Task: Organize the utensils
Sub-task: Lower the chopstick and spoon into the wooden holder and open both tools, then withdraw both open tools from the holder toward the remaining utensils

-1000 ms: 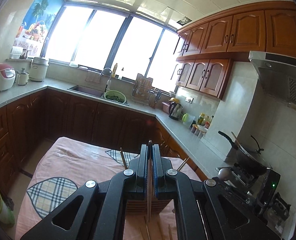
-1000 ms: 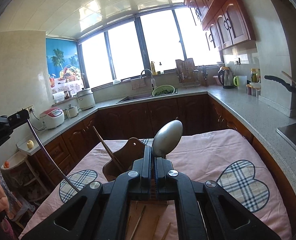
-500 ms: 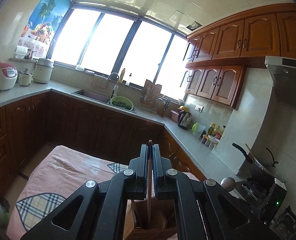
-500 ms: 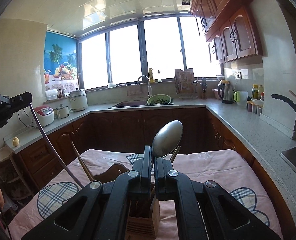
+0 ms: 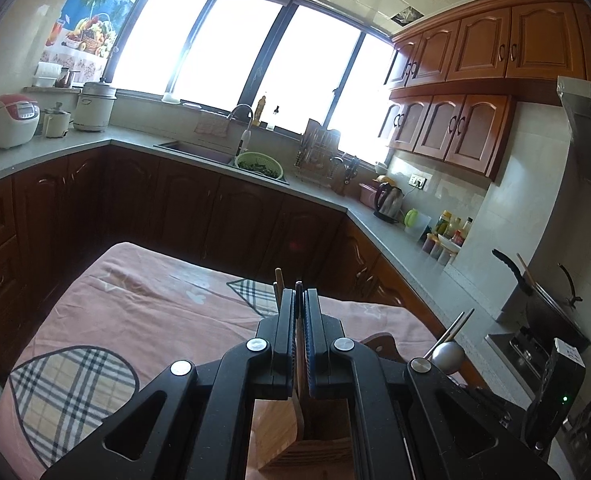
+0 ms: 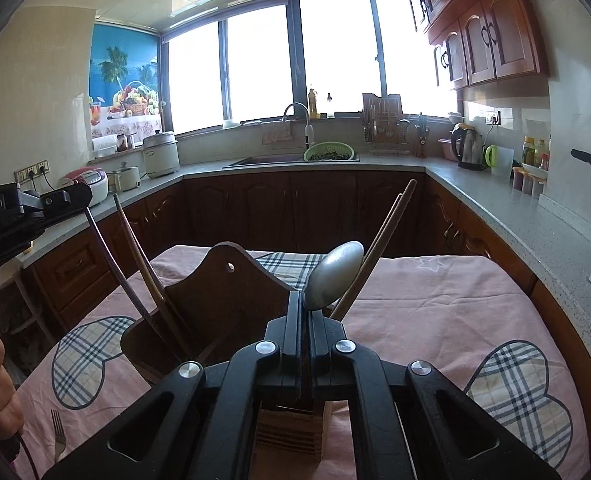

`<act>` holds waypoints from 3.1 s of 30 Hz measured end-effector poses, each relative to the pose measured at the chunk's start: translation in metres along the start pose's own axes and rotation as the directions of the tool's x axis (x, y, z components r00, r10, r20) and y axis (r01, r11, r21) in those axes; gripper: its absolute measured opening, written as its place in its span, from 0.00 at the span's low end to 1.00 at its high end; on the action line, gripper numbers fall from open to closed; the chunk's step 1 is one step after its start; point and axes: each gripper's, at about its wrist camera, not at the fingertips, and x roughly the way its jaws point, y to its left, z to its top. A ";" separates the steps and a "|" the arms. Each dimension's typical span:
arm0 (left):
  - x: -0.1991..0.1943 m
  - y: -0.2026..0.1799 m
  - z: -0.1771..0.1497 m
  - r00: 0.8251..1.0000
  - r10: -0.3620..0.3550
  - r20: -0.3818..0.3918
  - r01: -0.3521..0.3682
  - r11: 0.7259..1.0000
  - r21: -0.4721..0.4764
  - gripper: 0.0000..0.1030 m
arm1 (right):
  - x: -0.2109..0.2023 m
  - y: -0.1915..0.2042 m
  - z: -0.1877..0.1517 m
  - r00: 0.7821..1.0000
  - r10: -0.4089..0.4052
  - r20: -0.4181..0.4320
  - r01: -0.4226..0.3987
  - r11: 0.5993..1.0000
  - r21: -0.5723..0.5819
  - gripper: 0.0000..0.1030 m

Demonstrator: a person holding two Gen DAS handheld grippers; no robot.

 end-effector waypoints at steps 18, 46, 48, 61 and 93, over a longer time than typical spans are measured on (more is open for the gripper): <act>0.011 0.009 0.009 0.999 0.009 -0.044 -0.009 1.000 -0.013 0.03 | 0.013 -0.008 0.001 0.996 0.044 -0.078 -0.043 0.999 0.024 0.07; -0.028 0.012 0.007 0.996 0.032 -0.082 -0.036 0.998 -0.051 0.43 | -0.021 -0.018 -0.010 0.996 0.043 -0.075 -0.038 0.996 0.076 0.35; -0.037 0.013 0.003 0.996 0.033 -0.087 -0.038 0.998 -0.056 0.48 | -0.026 -0.021 -0.013 0.996 0.044 -0.075 -0.037 0.995 0.092 0.40; -0.107 0.022 -0.036 0.980 0.061 -0.189 -0.080 0.993 -0.092 0.66 | -0.089 -0.031 -0.037 0.997 0.065 -0.035 -0.057 0.979 0.195 0.69; -0.160 0.005 -0.088 0.934 0.096 -0.343 -0.126 0.990 -0.067 0.66 | -0.159 -0.029 -0.114 0.992 0.049 -0.118 -0.014 0.960 0.281 0.70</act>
